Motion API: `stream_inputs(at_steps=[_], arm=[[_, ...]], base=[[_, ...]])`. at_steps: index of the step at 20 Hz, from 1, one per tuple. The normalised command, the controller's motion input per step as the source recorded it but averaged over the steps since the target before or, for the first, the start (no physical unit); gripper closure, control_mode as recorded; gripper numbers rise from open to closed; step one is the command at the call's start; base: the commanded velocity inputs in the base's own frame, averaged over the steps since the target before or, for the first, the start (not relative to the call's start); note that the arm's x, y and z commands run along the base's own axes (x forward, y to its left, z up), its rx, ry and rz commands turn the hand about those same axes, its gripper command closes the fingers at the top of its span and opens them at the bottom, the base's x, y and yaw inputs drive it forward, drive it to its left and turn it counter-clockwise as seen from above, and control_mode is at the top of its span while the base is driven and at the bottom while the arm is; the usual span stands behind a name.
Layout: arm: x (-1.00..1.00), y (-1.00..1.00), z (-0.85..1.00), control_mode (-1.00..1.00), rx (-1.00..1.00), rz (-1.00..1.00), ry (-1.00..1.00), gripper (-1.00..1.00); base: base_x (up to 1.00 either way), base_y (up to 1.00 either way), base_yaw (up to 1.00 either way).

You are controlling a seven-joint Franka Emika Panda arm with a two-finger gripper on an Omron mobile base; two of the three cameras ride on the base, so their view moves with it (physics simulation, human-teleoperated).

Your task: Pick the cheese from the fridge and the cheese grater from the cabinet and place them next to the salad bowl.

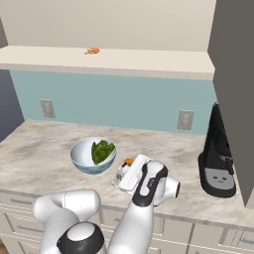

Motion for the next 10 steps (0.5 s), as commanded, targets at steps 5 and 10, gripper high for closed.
stream_inputs(at_steps=[5, 10], arm=[[0.01, 0.35, -0.30, -1.00, 0.02, 0.00, -0.07, 1.00], [0.00, 0.35, -0.21, -1.00, 0.02, 0.00, -0.05, -1.00]], base=[[0.00, 0.00, 0.00], [0.00, 0.00, 0.00]])
